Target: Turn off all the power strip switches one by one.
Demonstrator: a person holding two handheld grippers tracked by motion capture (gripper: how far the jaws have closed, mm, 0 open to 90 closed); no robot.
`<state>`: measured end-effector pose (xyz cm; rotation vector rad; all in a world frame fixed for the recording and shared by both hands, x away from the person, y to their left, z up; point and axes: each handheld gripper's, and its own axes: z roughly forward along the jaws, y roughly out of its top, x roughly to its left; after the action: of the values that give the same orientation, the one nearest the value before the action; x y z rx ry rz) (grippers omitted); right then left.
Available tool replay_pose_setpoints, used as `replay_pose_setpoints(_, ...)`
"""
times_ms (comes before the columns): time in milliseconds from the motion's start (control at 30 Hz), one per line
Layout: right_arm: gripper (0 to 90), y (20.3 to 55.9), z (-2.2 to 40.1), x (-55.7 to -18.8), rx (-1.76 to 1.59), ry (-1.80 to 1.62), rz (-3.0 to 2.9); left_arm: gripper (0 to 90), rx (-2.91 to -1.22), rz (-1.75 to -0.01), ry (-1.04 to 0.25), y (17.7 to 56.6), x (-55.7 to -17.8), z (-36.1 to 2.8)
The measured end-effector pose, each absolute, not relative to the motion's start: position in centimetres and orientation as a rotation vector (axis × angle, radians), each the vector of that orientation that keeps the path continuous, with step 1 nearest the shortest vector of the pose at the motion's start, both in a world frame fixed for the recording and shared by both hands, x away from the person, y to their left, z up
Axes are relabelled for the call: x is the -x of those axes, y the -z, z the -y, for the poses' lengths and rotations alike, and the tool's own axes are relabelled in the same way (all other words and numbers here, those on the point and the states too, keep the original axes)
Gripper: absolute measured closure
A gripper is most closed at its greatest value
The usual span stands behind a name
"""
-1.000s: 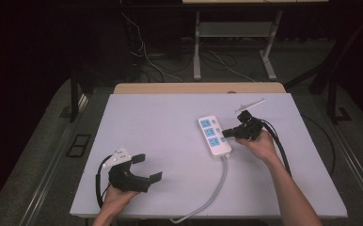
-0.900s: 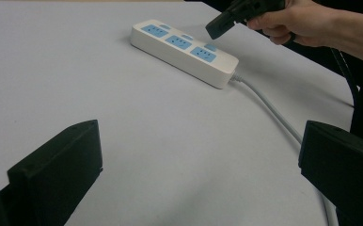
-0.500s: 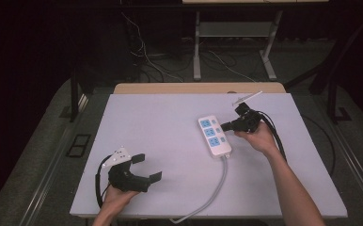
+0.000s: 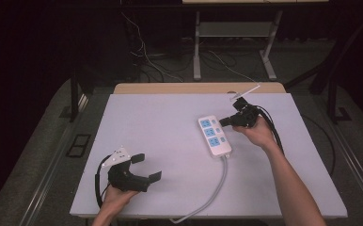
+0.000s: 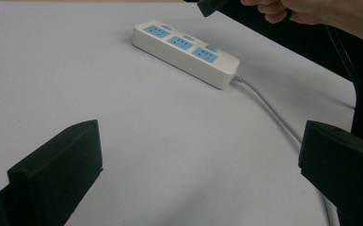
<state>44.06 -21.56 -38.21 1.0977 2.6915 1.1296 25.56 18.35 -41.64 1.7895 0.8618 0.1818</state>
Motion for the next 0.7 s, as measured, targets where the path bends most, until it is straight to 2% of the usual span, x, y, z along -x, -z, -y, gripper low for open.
replay_pose_setpoints(700,90.0,39.4,21.8,-45.7,-1.135,-1.197,-2.685,0.0,-1.787,-0.861,-0.184,41.6,-25.6,-18.5)
